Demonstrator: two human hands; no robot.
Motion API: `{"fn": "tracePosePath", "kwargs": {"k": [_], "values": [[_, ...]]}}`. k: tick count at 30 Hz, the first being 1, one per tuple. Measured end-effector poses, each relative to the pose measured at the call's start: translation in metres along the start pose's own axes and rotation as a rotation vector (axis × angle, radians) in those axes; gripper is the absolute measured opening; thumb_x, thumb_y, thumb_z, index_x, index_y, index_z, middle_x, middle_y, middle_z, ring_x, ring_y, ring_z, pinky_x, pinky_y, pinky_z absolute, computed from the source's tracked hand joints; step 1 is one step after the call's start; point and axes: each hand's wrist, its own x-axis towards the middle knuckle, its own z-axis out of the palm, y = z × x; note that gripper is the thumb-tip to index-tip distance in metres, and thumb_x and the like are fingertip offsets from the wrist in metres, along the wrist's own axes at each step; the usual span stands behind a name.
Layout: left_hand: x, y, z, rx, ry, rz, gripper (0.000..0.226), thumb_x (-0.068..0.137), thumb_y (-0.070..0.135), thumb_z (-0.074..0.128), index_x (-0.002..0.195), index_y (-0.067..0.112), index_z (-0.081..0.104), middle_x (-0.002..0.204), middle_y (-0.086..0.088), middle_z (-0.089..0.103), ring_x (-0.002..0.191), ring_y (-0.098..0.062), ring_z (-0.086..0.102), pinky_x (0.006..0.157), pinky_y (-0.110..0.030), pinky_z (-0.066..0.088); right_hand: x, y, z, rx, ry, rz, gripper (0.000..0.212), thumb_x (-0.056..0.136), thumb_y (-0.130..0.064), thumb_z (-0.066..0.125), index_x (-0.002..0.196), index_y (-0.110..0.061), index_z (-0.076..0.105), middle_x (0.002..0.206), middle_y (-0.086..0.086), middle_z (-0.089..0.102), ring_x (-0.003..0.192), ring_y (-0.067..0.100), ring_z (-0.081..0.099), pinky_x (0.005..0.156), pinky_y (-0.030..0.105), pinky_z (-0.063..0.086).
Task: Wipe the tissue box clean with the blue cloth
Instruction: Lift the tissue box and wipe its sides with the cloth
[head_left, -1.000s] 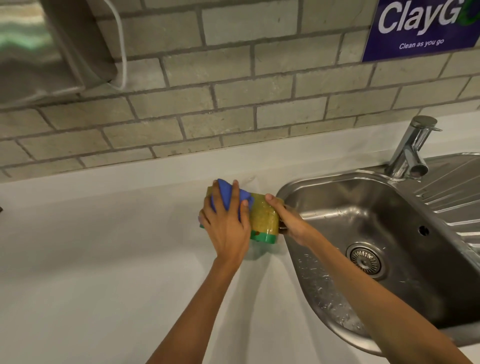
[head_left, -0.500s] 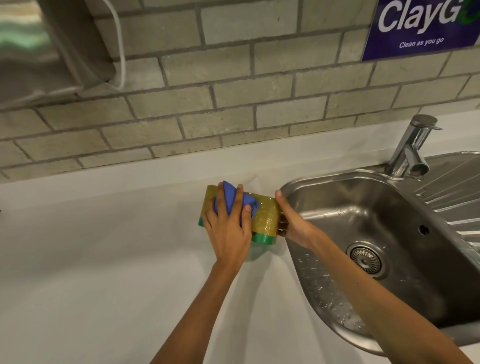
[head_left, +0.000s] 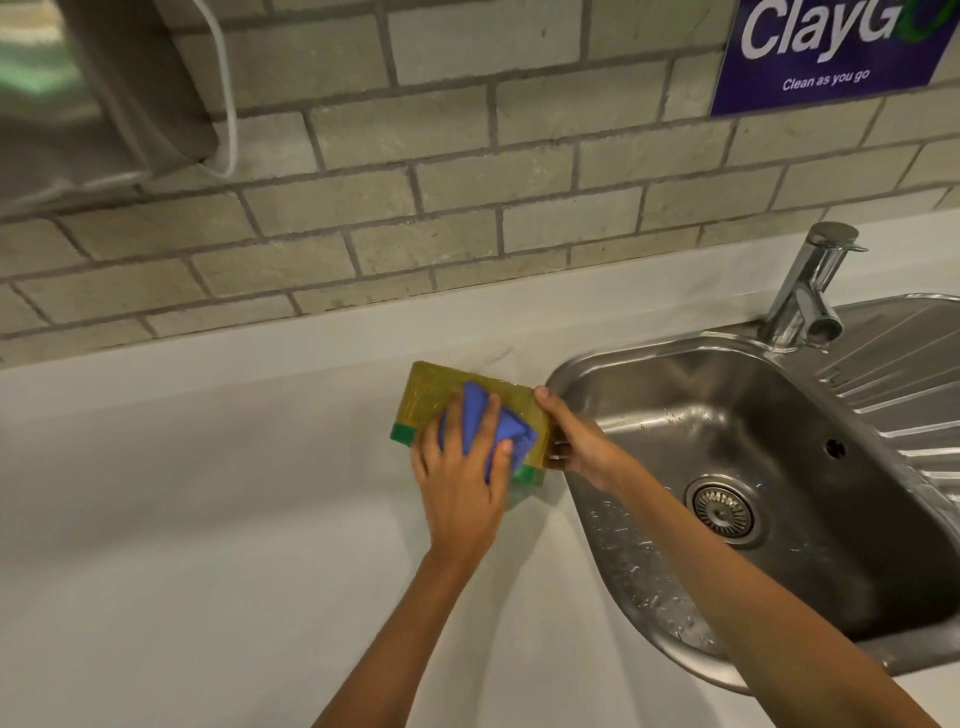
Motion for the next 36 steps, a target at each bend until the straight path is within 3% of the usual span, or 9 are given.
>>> {"fn": "tracePosePath", "kwargs": {"k": [4, 8, 11, 14, 18, 23, 27, 32, 36], "values": [[0.021, 0.010, -0.001, -0.081, 0.019, -0.278, 0.070, 0.091, 0.056, 0.007, 0.137, 0.022, 0.047, 0.141, -0.019, 0.049, 0.122, -0.042, 0.047, 0.101, -0.054, 0.039, 0.003, 0.000, 0.009, 0.004, 0.030, 0.000, 0.085, 0.051, -0.071, 0.064, 0.114, -0.015, 0.057, 0.113, 0.007, 0.065, 0.107, 0.025, 0.061, 0.087, 0.038, 0.054], [0.006, 0.017, 0.006, -0.002, -0.017, -0.006, 0.062, 0.095, 0.050, 0.014, 0.132, 0.020, 0.054, 0.135, -0.018, 0.055, 0.115, -0.038, 0.055, 0.094, -0.052, 0.048, 0.005, -0.001, 0.006, 0.002, 0.070, -0.006, 0.054, 0.067, -0.066, 0.061, 0.090, -0.018, 0.067, 0.075, -0.004, 0.071, 0.083, 0.018, 0.064, 0.066, 0.027, 0.054], [-0.005, -0.007, 0.011, -0.004, 0.045, 0.120, 0.062, 0.096, 0.050, 0.016, 0.132, 0.017, 0.054, 0.137, -0.019, 0.053, 0.119, -0.034, 0.047, 0.096, -0.049, 0.045, 0.003, 0.000, 0.005, 0.001, 0.059, 0.008, 0.073, 0.058, -0.071, 0.063, 0.102, -0.012, 0.067, 0.088, 0.004, 0.072, 0.091, 0.023, 0.066, 0.071, 0.030, 0.055], [0.005, -0.009, 0.012, -0.216, 0.173, -0.210, 0.060, 0.096, 0.049, 0.022, 0.137, 0.014, 0.048, 0.143, -0.022, 0.043, 0.124, -0.042, 0.043, 0.103, -0.050, 0.039, 0.001, -0.003, 0.011, 0.034, 0.057, 0.014, 0.099, 0.040, -0.074, 0.067, 0.114, -0.009, 0.060, 0.111, 0.011, 0.068, 0.103, 0.026, 0.064, 0.085, 0.039, 0.056], [0.013, 0.017, 0.019, -0.417, 0.261, -0.527, 0.048, 0.097, 0.028, 0.040, 0.141, 0.010, 0.039, 0.151, -0.024, 0.028, 0.133, -0.044, 0.030, 0.111, -0.048, 0.026, 0.005, -0.007, 0.020, 0.020, 0.126, -0.026, 0.080, 0.054, -0.067, 0.068, 0.109, -0.010, 0.061, 0.108, 0.008, 0.068, 0.099, 0.022, 0.065, 0.087, 0.039, 0.055], [-0.012, 0.027, 0.016, -0.292, 0.122, -0.265, 0.066, 0.092, 0.050, 0.020, 0.145, 0.012, 0.029, 0.154, -0.024, 0.023, 0.139, -0.044, 0.025, 0.111, -0.050, 0.030, 0.004, -0.007, 0.021, -0.002, 0.151, -0.033, 0.070, 0.054, -0.067, 0.068, 0.097, -0.012, 0.066, 0.096, 0.006, 0.072, 0.089, 0.017, 0.067, 0.077, 0.032, 0.057], [0.008, 0.023, 0.013, -0.367, 0.142, -0.474, 0.054, 0.098, 0.034, 0.033, 0.147, 0.013, 0.025, 0.156, -0.018, 0.019, 0.140, -0.037, 0.021, 0.114, -0.047, 0.029, 0.002, -0.012, 0.028, -0.018, 0.180, -0.084, 0.062, 0.046, -0.069, 0.070, 0.083, -0.020, 0.067, 0.088, -0.001, 0.072, 0.088, 0.013, 0.067, 0.083, 0.029, 0.055], [-0.002, 0.032, 0.008, -0.192, 0.051, -0.309, 0.070, 0.089, 0.053, 0.011, 0.148, 0.016, 0.020, 0.154, -0.022, 0.023, 0.139, -0.043, 0.026, 0.112, -0.051, 0.030, 0.002, -0.016, 0.038, -0.002, 0.200, -0.156, 0.074, 0.049, -0.064, 0.074, 0.102, -0.013, 0.068, 0.099, 0.002, 0.073, 0.097, 0.015, 0.067, 0.085, 0.027, 0.054], [0.005, 0.008, 0.004, -0.295, 0.042, -0.278, 0.057, 0.096, 0.040, 0.032, 0.148, 0.021, 0.017, 0.155, -0.018, 0.024, 0.138, -0.037, 0.028, 0.112, -0.049, 0.034, -0.002, -0.015, 0.037, 0.066, 0.170, -0.158, 0.094, 0.054, -0.072, 0.066, 0.121, -0.009, 0.050, 0.114, -0.001, 0.062, 0.114, 0.019, 0.058, 0.098, 0.034, 0.048]]}}
